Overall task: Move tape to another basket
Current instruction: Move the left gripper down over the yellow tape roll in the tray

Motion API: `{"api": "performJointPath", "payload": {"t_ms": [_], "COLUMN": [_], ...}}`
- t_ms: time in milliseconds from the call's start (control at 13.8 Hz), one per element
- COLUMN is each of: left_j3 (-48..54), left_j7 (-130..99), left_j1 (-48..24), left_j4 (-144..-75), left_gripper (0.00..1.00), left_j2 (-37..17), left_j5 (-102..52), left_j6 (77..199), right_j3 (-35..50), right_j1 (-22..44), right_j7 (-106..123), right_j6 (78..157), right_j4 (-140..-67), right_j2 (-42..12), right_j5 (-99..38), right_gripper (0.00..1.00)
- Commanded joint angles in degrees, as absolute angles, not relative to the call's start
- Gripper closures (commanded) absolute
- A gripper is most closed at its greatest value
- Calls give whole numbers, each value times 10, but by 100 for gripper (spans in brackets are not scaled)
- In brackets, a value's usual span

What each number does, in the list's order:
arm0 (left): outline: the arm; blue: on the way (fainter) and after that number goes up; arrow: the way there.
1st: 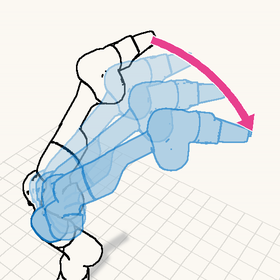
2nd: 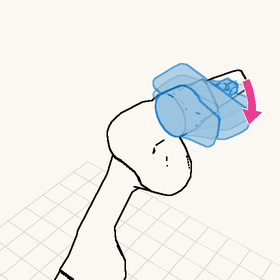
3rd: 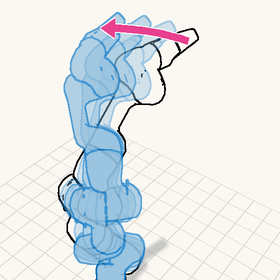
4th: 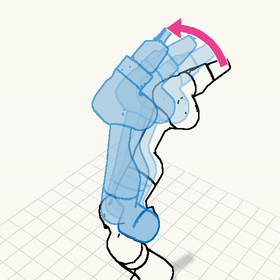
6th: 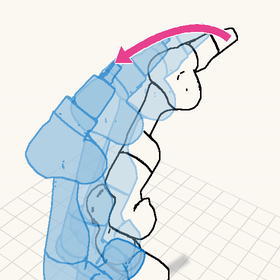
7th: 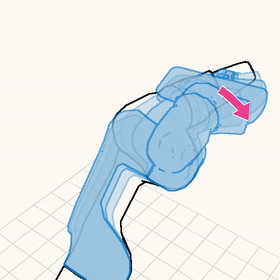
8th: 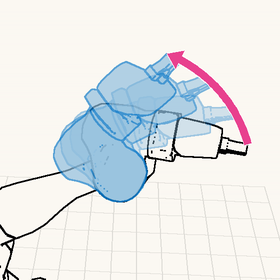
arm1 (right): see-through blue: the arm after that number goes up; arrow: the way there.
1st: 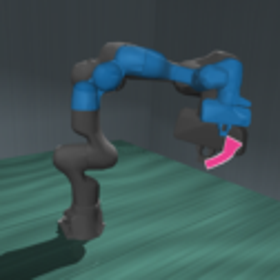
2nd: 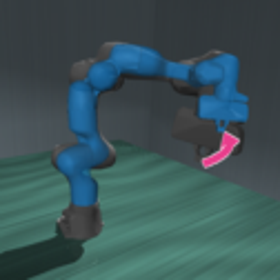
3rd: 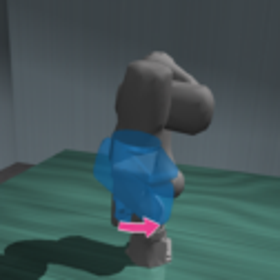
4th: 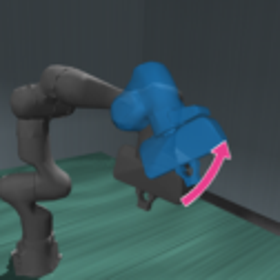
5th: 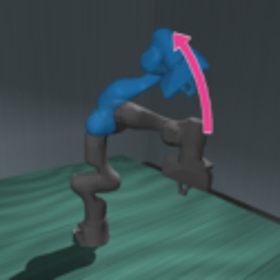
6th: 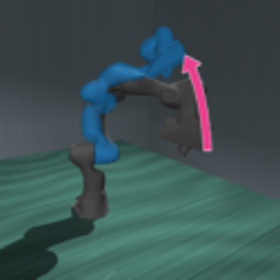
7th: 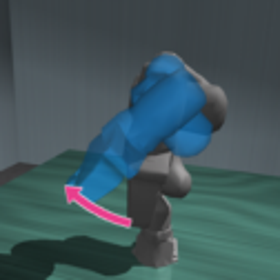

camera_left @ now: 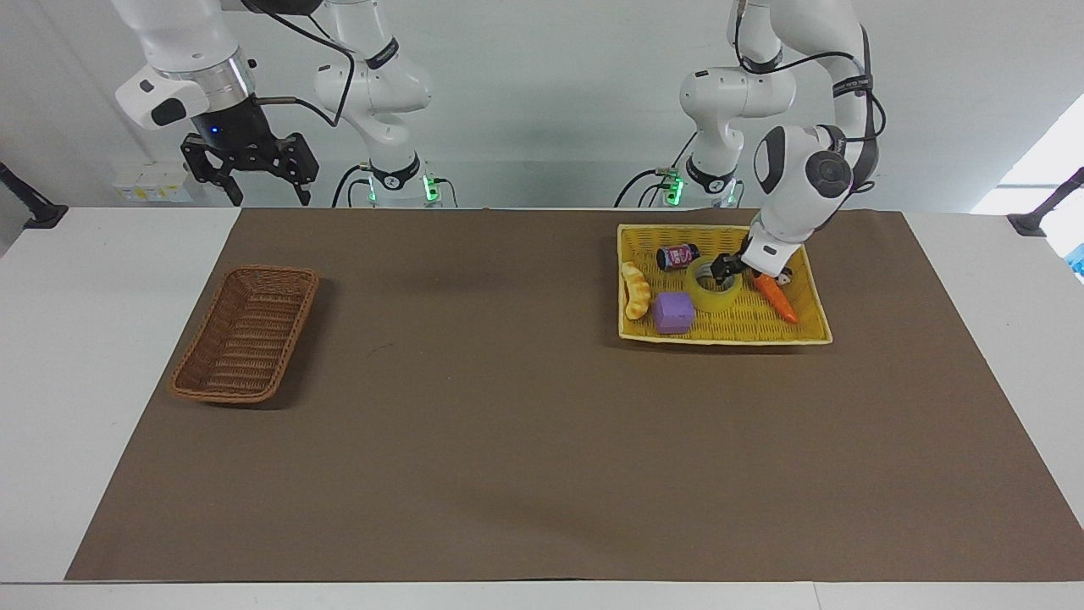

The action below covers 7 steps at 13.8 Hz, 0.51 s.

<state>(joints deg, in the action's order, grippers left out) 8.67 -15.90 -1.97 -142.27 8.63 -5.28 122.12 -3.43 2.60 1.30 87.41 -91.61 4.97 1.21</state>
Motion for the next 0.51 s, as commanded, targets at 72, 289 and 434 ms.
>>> {"api": "performJointPath", "payload": {"t_ms": [72, 289, 434], "left_j3": [79, 79, 78], "left_j7": [-165, -164, -163], "left_j1": [-32, -26, -17], "left_j4": [-1455, -1406, -1345], "left_gripper": [100, 100, 100], "left_j2": [99, 73, 65], "left_j5": [-57, -57, -57], "left_j6": [1234, 1202, 1152], "right_j3": [-33, -32, -31], "right_j1": [15, 9, 14], "right_j7": [25, 18, 9], "right_j6": [875, 882, 882], "right_j4": [-921, -923, -925], "right_j2": [58, 58, 60], "right_j5": [13, 12, 12], "right_gripper": [0, 0, 0]}}
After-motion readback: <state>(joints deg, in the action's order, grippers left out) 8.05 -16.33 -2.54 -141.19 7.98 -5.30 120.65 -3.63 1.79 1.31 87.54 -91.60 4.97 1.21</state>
